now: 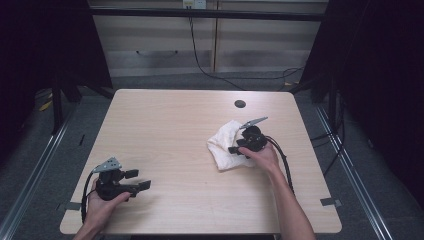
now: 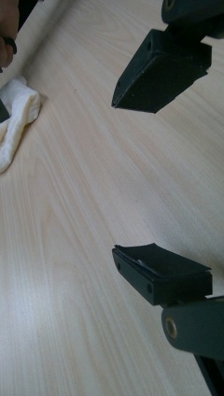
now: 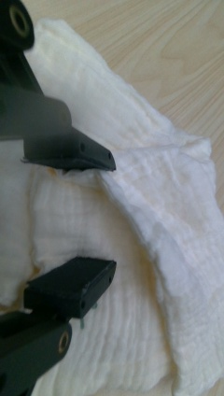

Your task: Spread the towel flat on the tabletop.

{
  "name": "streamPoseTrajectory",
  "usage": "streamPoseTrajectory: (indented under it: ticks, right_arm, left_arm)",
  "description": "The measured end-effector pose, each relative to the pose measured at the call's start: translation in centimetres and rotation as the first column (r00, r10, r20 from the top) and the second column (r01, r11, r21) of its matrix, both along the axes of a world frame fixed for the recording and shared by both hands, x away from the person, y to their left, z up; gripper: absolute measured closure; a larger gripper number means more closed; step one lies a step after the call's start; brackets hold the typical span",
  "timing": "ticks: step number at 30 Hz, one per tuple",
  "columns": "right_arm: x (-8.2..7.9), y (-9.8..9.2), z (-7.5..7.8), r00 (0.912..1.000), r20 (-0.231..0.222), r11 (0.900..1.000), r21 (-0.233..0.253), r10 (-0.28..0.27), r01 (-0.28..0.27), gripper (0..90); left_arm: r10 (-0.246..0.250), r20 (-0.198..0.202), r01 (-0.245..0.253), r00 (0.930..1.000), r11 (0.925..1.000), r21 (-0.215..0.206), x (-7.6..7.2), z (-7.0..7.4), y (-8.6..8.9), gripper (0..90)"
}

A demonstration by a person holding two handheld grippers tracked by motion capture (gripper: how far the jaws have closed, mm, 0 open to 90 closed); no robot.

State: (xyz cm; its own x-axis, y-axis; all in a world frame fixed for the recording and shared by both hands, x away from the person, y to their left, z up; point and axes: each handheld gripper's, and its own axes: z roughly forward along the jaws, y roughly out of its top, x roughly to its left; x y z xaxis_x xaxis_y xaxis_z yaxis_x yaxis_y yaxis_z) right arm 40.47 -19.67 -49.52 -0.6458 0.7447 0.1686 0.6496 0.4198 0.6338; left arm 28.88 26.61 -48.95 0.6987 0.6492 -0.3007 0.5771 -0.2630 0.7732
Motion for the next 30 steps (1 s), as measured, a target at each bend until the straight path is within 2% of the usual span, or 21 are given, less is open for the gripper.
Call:
streamPoseTrajectory:
  ticks: [2, 4, 5, 8, 10, 16, 23, 30]
  right_arm:
    - [-0.1, 0.0, 0.0, 0.9999, 0.012, 1.0, -0.029, 0.007, -0.007, 55.5]
    - [-0.2, 0.0, 0.0, 0.9998, 0.018, 0.999, -0.036, 0.0, 0.0, 58.1]
    - [-0.3, 0.1, 0.1, 0.9999, 0.014, 0.999, -0.048, 0.004, -0.003, 67.0]
    - [-0.5, 0.3, 0.0, 0.9998, 0.002, 0.999, -0.03, 0.019, -0.019, 77.6]
    - [-0.6, 0.3, 0.0, 0.9994, -0.011, 0.999, -0.015, 0.032, -0.032, 79.4]
    - [-1.3, 0.8, 0.0, 0.9989, -0.002, 0.999, -0.02, 0.048, -0.048, 80.6]
    - [-3.3, 2.4, 0.0, 0.9946, 0.0, 0.995, -0.013, 0.104, -0.104, 80.7]
    - [-5.6, 3.9, -0.1, 0.9887, 0.006, 0.989, 0.014, 0.15, -0.15, 80.7]
  left_arm:
    - [-0.003, 0.0, 0.003, 1.0, 1.0, 0.0, 0.0, 0.0, -0.1, 23.2]
    - [-0.007, 0.0, 0.007, 1.0, 1.0, 0.003, 0.0, 0.0, -0.2, 23.2]
    - [-0.007, 0.0, 0.007, 1.0, 1.0, 0.002, 0.0, 0.0, -0.2, 23.2]
    - [-0.009, 0.003, 0.009, 1.0, 0.9999, 0.006, -0.1, 0.0, -0.3, 23.3]
    - [-0.004, 0.005, 0.004, 1.0, 0.9999, 0.011, -0.1, 0.0, -0.2, 23.3]
    - [0.018, 0.006, -0.018, 0.9998, 0.9997, 0.014, 0.0, 0.0, 0.0, 23.1]
    - [0.002, 0.004, -0.002, 1.0, 0.9999, 0.016, 0.0, 0.0, -0.2, 23.2]
    - [0.004, 0.004, -0.004, 1.0, 0.9999, 0.016, 0.0, 0.0, -0.2, 23.2]
